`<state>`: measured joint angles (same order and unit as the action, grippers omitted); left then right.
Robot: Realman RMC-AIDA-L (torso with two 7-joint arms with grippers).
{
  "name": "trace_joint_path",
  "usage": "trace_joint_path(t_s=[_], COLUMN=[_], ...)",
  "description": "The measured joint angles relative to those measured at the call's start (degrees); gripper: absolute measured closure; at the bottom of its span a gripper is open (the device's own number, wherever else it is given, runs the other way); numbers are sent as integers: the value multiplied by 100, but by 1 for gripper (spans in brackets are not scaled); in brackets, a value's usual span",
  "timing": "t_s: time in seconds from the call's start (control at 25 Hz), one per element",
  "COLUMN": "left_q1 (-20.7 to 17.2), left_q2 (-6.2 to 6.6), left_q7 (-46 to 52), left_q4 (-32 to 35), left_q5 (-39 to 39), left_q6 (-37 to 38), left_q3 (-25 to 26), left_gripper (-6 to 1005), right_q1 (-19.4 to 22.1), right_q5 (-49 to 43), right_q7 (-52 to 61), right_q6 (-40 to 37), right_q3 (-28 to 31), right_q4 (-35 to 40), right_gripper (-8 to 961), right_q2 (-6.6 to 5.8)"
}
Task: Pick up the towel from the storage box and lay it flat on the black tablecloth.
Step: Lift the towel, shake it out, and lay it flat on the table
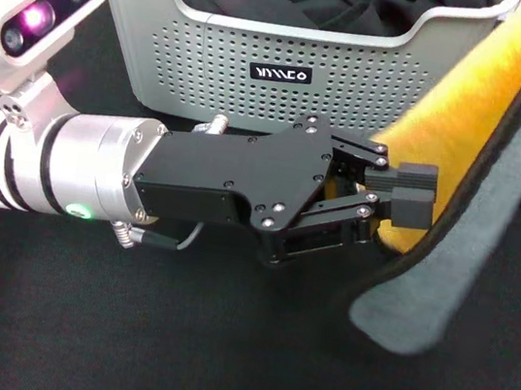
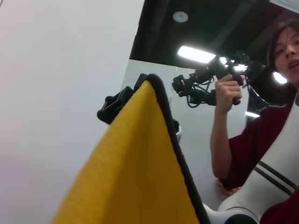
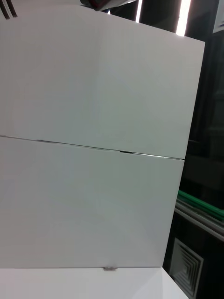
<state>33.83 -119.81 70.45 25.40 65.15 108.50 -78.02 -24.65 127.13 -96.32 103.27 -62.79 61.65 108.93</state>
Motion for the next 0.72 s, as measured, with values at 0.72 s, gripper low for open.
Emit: trace_joint_path(t_s=[0.72], left_q1=[30], left_q2=[2], left_q7=[-113], left_q4=[-197], left_q5=[26], left_q6=[-617], left_q3=[79], left_gripper=[773], right_q1=[-51], right_q5=[-5], right_q7=[96], right_q6=[-3], right_q3=[209], right_q4=[-13], right_gripper=[943], right_q2=[72])
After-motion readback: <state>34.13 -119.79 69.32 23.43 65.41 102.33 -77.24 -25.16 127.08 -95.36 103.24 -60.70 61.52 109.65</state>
